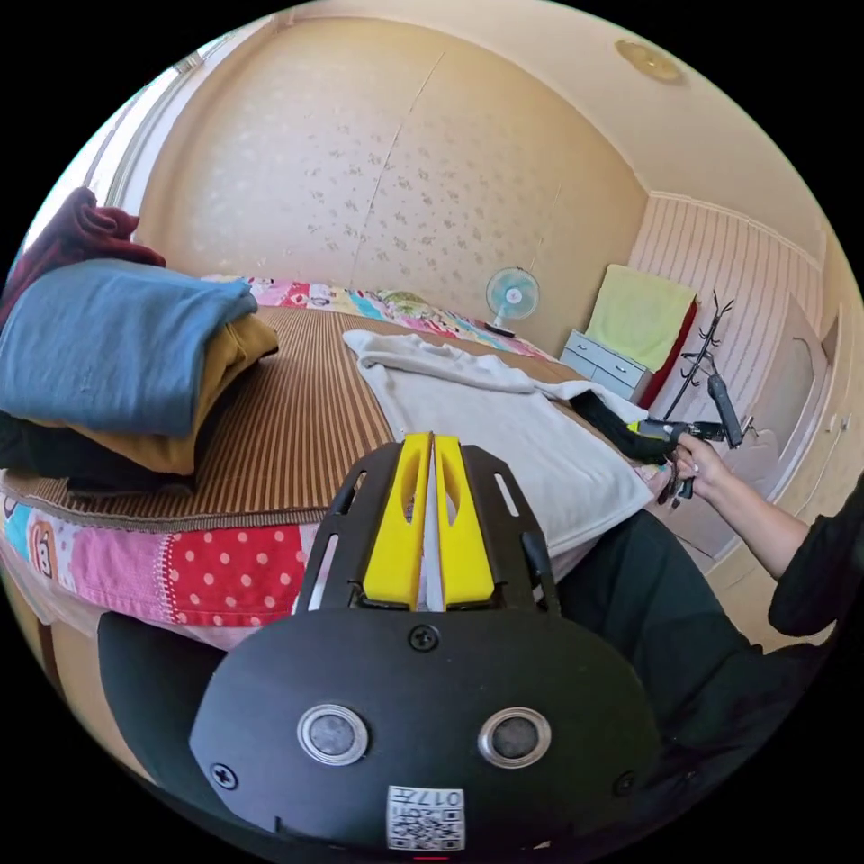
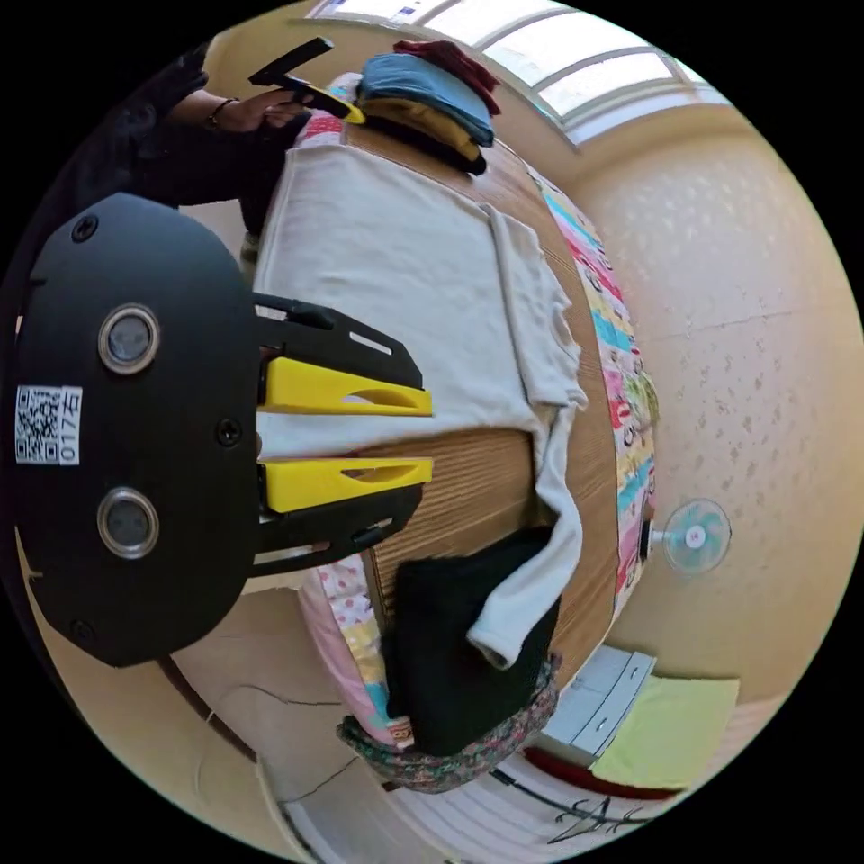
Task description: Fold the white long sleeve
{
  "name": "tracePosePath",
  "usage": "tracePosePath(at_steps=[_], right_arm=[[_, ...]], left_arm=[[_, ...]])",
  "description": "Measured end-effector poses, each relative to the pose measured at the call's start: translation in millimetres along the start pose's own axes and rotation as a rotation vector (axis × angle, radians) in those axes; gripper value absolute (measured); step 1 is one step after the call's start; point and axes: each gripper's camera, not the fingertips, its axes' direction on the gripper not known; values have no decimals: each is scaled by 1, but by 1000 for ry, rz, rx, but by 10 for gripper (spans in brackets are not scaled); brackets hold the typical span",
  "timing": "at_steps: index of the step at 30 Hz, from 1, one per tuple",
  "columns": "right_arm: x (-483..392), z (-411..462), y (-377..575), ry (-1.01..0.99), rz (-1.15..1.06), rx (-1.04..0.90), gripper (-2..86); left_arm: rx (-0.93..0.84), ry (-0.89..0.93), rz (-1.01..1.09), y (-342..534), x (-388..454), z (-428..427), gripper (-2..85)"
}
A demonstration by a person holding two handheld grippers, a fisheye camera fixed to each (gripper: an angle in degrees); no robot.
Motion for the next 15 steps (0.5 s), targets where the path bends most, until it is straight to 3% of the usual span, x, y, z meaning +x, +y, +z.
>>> tracePosePath(at_steps=[4, 8, 11, 13, 15], right_arm=[[77, -13, -46, 86, 179, 20, 92], [128, 5, -90, 32, 235, -93, 109], [136, 6, -113, -100, 190, -107, 67], [135, -18, -130, -240, 171, -17, 43], [150, -73, -149, -440, 210, 215, 32]], left_arm=[[-62, 35, -41, 4, -4, 22, -10], [-91, 15, -17, 9, 3, 36, -10], [-70, -10, 16, 15, 10, 37, -10], [-59, -18, 23, 20, 12, 38, -10], [-43, -18, 25, 24, 12, 38, -10]])
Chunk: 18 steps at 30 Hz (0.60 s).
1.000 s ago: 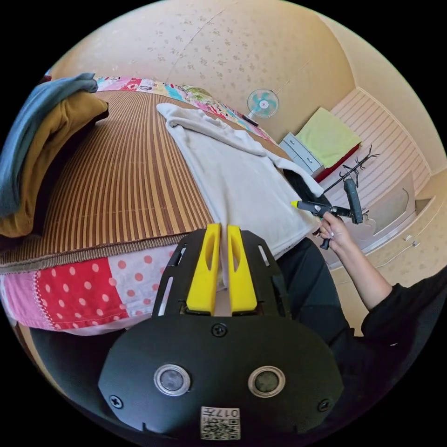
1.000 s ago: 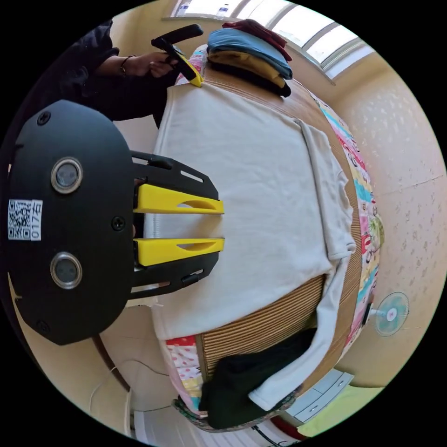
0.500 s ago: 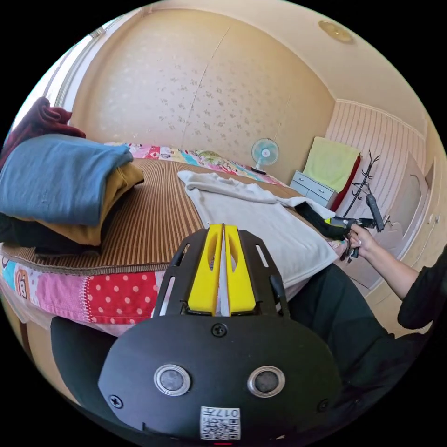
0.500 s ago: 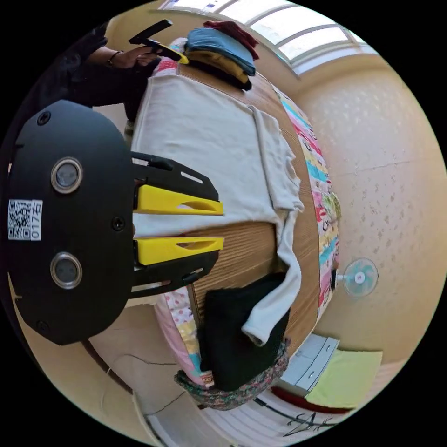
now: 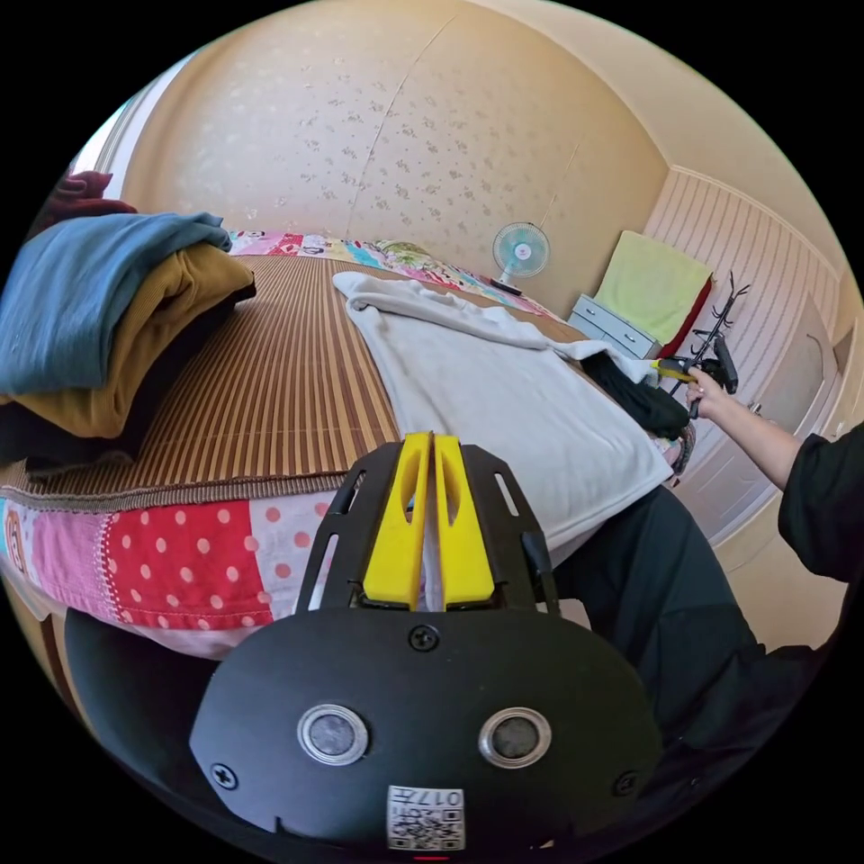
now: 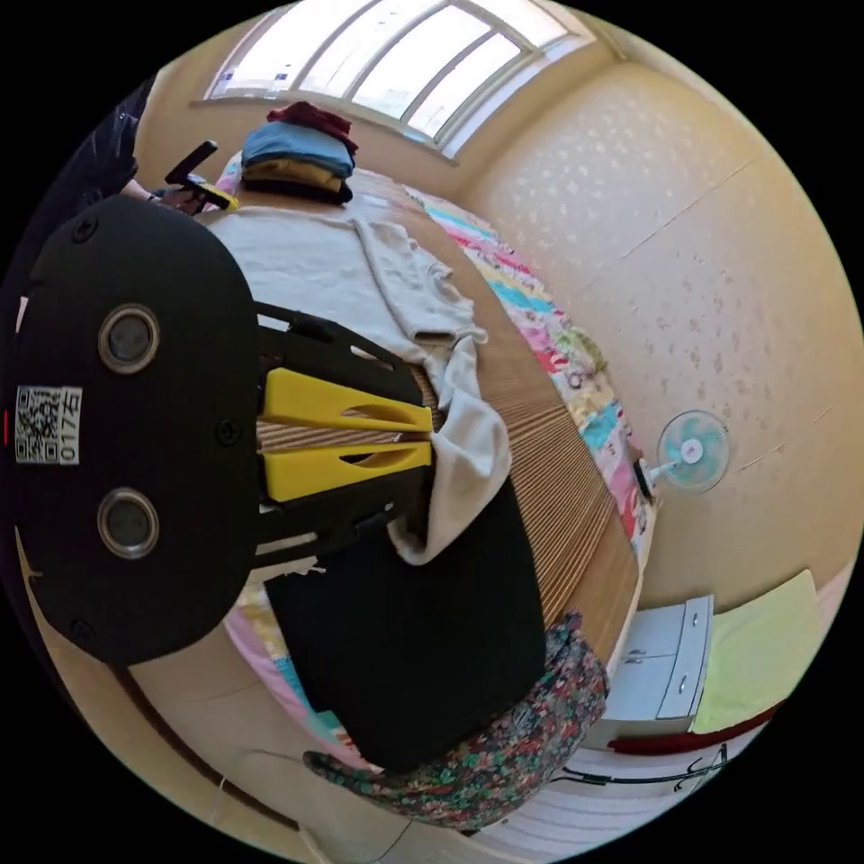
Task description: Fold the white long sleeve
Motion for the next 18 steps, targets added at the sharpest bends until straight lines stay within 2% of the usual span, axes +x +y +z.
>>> tracePosePath(at_steps=[3, 5, 7, 9, 11, 14, 18], right_arm=[[24, -66, -35, -229, 183, 240, 27], [57, -92, -48, -245, 352, 305, 26], [97, -107, -60, -153, 467, 264, 25], [149, -115, -66, 30, 514, 157, 27], [186, -121, -52, 98, 616, 107, 30], [216, -143, -8, 11, 668, 263, 37], [243, -139, 40, -106, 753, 268, 54]], left_arm=[[13, -3, 10, 5, 0, 1, -10], [15, -9, 16, 7, 1, 2, -10], [21, -8, 5, 8, 1, 2, -10], [24, 0, -8, 9, -1, 2, -10], [25, 11, -19, 10, -3, 2, -10], [29, 23, -26, 11, -6, 1, -10], [37, 30, -31, 12, -9, 0, -10]])
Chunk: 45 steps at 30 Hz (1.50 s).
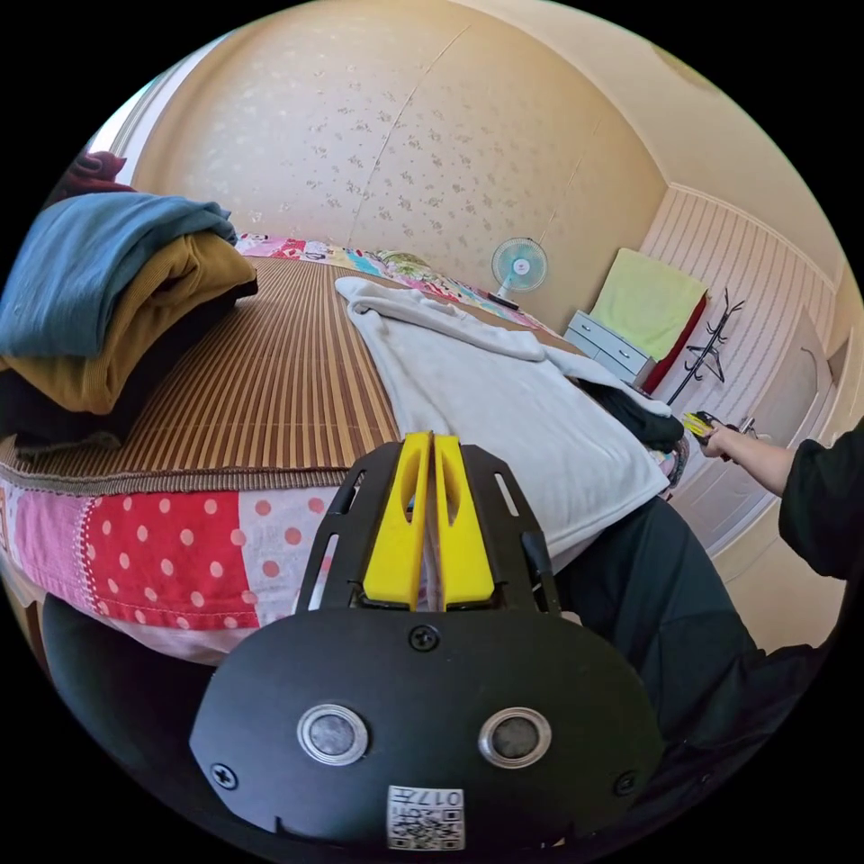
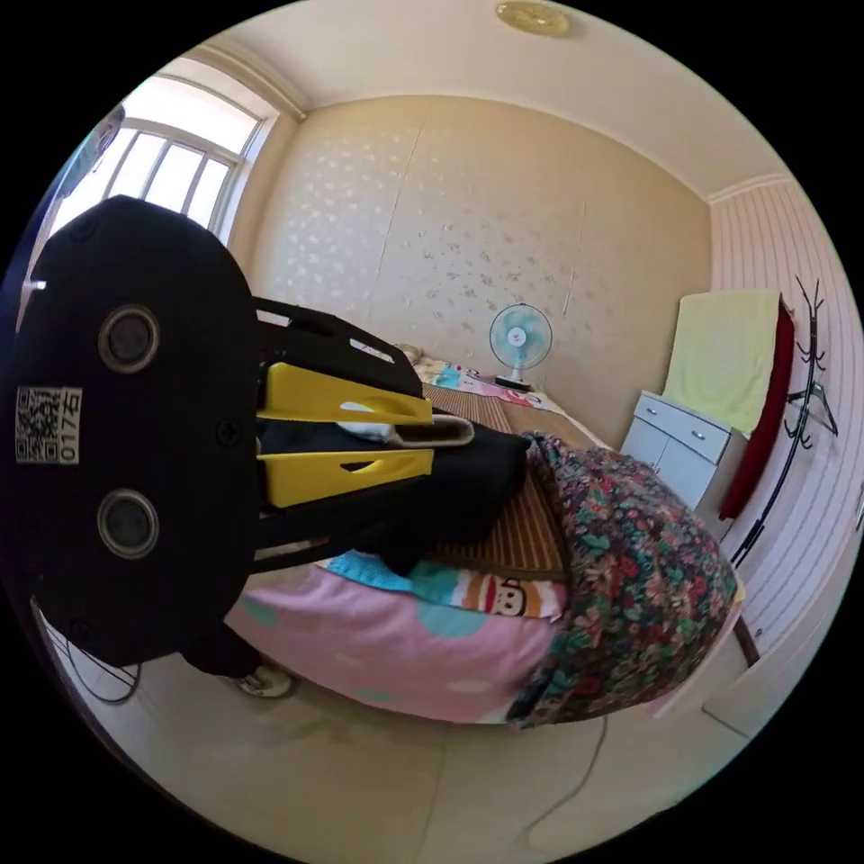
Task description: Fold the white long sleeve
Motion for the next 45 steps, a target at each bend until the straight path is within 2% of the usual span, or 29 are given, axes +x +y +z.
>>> tracePosePath(at_steps=[3, 5, 10, 16, 18, 22, 24, 27, 31, 34, 36, 38, 41, 45], right_arm=[[23, 3, 17, -209, 45, 21, 76], [19, 10, 21, -226, 35, 3, 85], [-16, 42, 20, -136, -79, -95, 100], [-51, 95, 18, 118, -148, -178, 88], [-75, 129, 19, 213, -191, -259, 68], [-164, 177, 55, 133, -409, -249, 42], [-222, 210, 91, 31, -548, -305, 37], [-326, 281, 211, -182, -794, -463, 35], [-368, 349, 362, -311, -972, -671, 42], [-342, 405, 479, -246, -1069, -820, 66], [-293, 450, 550, -53, -1100, -939, 88], [-259, 466, 576, -2, -1035, -1004, 92], [-225, 456, 583, -77, -956, -993, 89], [-213, 415, 563, -60, -1017, -942, 82]], left_arm=[[9, 8, -3, 1, -3, -1, -10], [12, 13, -7, 1, -5, -2, -10], [5, 25, -28, -2, -10, -4, -10], [0, 41, -46, -7, -16, -5, -10], [-1, 50, -57, -9, -18, -6, -10], [-2, 74, -83, -12, -24, -7, -10], [-3, 85, -99, -14, -27, -7, -10], [-9, 97, -106, -19, -29, -5, -10], [-12, 115, -117, -24, -34, -5, -10], [-19, 132, -122, -29, -38, -6, -10], [-23, 146, -129, -32, -40, -6, -10], [-29, 160, -140, -35, -43, -6, -10], [-43, 177, -154, -41, -47, -5, -10], [-76, 188, -162, -54, -48, -4, -10]])
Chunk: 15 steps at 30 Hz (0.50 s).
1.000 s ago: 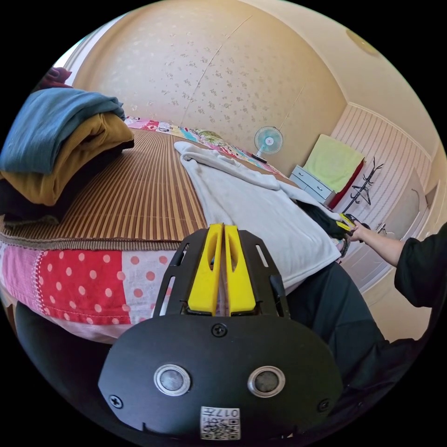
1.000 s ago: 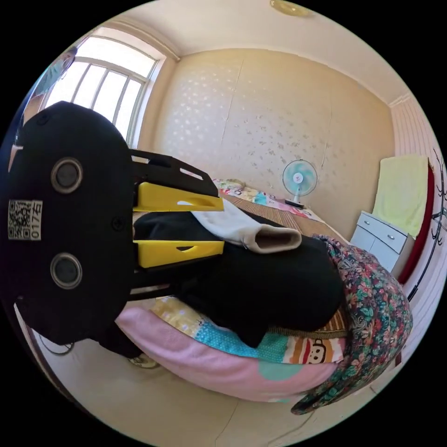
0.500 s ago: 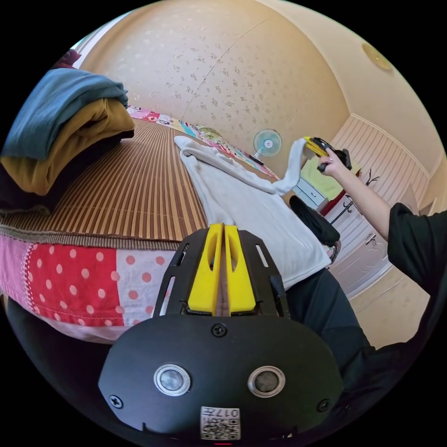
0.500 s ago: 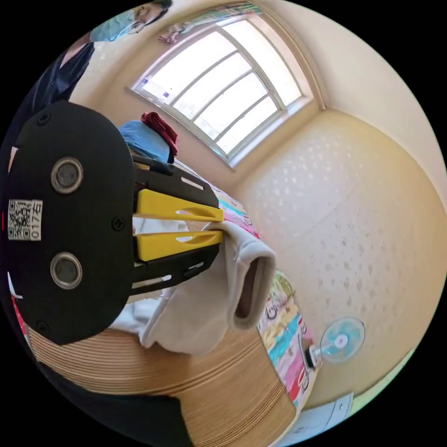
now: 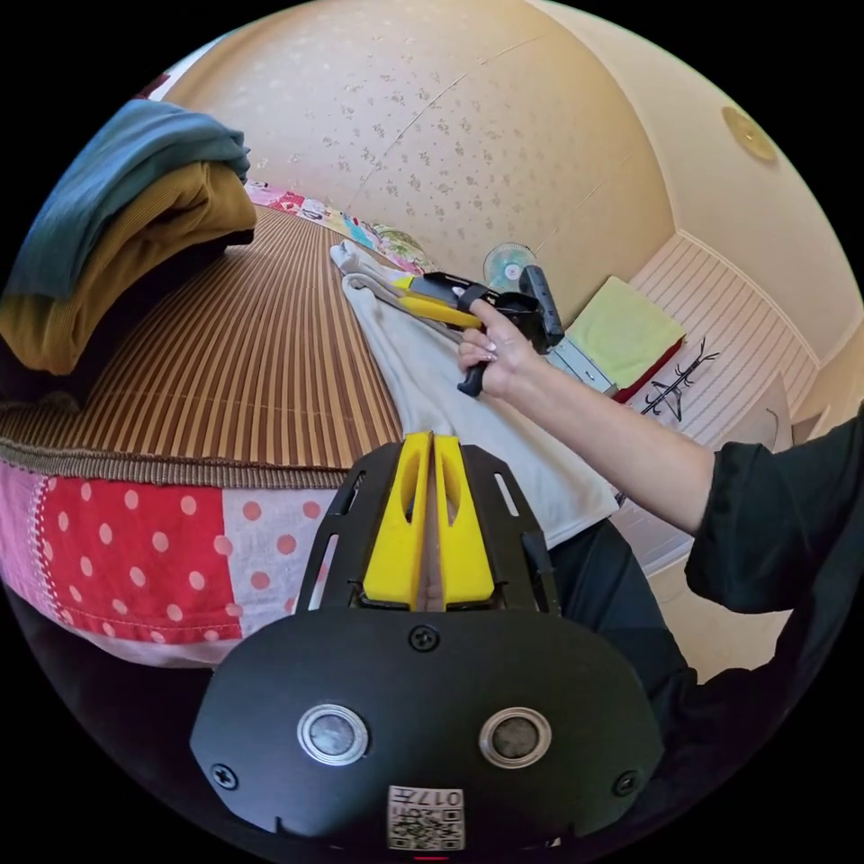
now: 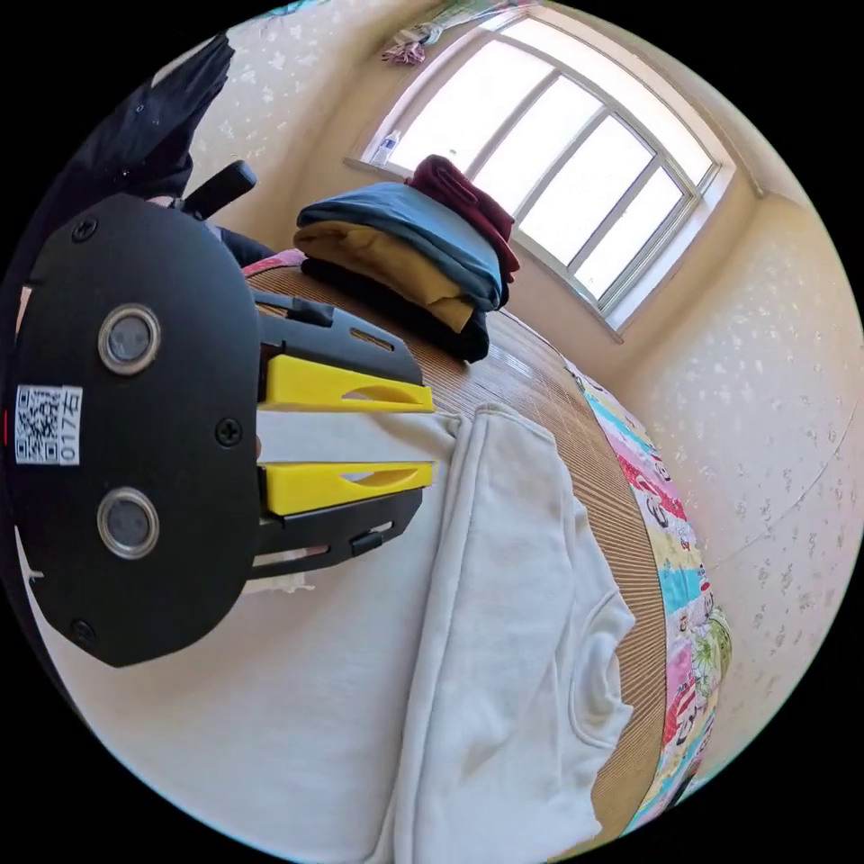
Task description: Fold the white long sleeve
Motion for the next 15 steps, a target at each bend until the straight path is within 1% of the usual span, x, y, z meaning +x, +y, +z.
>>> tracePosePath(at_steps=[4, 6, 8, 12, 15], right_arm=[[0, -50, 39, 207, -43, -10, 81], [9, -91, 74, 326, -3, 12, 81], [21, -121, 100, 392, 69, 18, 81], [51, -189, 163, 438, 239, 36, 80], [60, -221, 197, 467, 296, 53, 79]], left_arm=[[-23, 2, -16, -12, 3, -3, -8], [-33, 10, -12, -18, 5, -8, -4], [-25, 10, 10, -23, 8, -16, 4], [-90, 46, 38, -35, 8, -35, 54], [-108, 54, -2, -37, 6, -57, 68]])
